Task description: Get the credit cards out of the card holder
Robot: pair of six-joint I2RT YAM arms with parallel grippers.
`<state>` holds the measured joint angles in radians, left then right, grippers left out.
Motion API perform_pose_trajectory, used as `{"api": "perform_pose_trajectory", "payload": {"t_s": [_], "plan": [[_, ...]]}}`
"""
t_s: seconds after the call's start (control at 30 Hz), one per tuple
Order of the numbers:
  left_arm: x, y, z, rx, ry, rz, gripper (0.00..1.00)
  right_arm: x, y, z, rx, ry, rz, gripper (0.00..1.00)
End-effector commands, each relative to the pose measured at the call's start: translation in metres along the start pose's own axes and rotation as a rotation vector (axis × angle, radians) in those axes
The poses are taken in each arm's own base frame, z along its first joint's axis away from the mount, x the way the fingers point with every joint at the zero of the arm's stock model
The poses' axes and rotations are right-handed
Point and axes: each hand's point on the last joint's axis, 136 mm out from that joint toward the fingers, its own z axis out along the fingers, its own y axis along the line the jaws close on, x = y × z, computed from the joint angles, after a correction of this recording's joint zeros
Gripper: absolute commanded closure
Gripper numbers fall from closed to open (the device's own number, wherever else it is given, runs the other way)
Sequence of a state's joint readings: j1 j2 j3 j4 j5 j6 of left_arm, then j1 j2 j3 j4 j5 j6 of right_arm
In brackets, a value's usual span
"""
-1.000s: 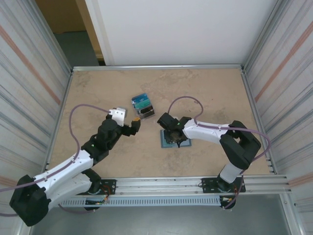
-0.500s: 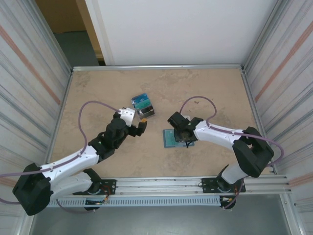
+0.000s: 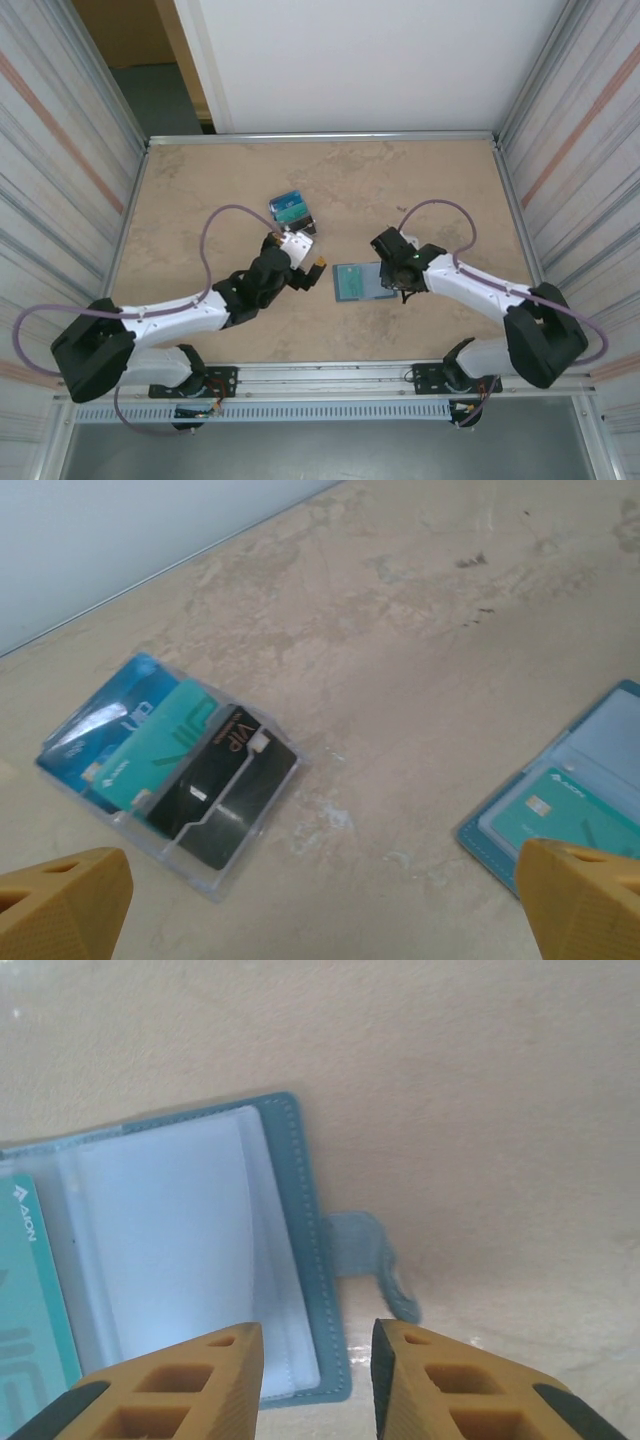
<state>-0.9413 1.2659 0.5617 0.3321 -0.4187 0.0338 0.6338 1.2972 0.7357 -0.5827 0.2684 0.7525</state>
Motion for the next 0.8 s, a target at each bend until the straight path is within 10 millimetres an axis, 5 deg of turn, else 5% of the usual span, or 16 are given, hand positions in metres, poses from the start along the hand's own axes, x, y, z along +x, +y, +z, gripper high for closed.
{"api": "perform_pose_trajectory", "payload": {"t_s": [0.0,0.23,0.33,0.43,0.57,0.77], "plan": [[-0.014,-0.009,0.007,-0.011,-0.038,0.031,0.01,-0.008,-0.014,-0.016,-0.017,-0.044,0.083,0.64],[0.004,-0.030,0.019,0.026,0.004,-0.001,0.01,-0.020,-0.001,-0.047,-0.218,-0.106,0.144,0.38],[0.013,-0.037,0.022,0.055,0.020,-0.035,0.01,-0.019,0.009,-0.051,-0.284,-0.101,0.153,0.15],[0.022,-0.042,0.026,0.068,0.043,-0.058,0.01,-0.017,0.016,-0.049,-0.313,-0.082,0.153,0.22],[0.030,-0.045,0.031,0.070,0.061,-0.086,0.01,-0.016,0.034,-0.045,-0.373,-0.050,0.140,0.48],[0.043,-0.050,0.037,0.079,0.099,-0.089,0.01,-0.009,0.061,-0.031,-0.432,0.028,0.112,0.49]]}}
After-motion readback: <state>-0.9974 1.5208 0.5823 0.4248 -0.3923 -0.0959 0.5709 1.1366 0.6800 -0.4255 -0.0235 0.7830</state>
